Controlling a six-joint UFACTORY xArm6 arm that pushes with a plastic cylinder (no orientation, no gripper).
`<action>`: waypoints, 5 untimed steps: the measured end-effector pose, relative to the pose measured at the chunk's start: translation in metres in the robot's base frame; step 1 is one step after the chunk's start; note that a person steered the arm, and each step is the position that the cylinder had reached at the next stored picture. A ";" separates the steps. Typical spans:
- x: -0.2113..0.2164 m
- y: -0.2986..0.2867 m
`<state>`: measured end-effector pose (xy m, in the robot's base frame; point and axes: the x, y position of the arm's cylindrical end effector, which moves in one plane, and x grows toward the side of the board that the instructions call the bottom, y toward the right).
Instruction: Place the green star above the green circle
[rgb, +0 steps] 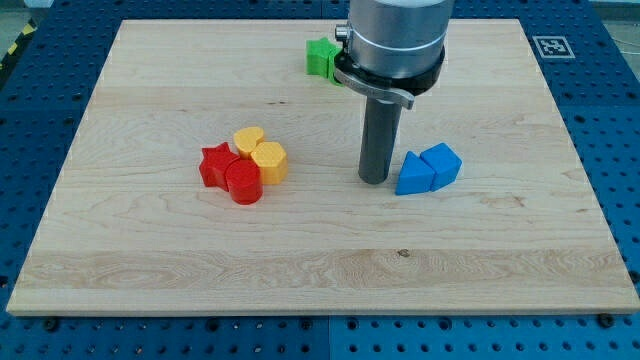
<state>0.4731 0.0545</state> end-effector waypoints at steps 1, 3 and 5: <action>-0.026 -0.006; -0.053 -0.026; -0.088 -0.060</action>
<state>0.3849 -0.0053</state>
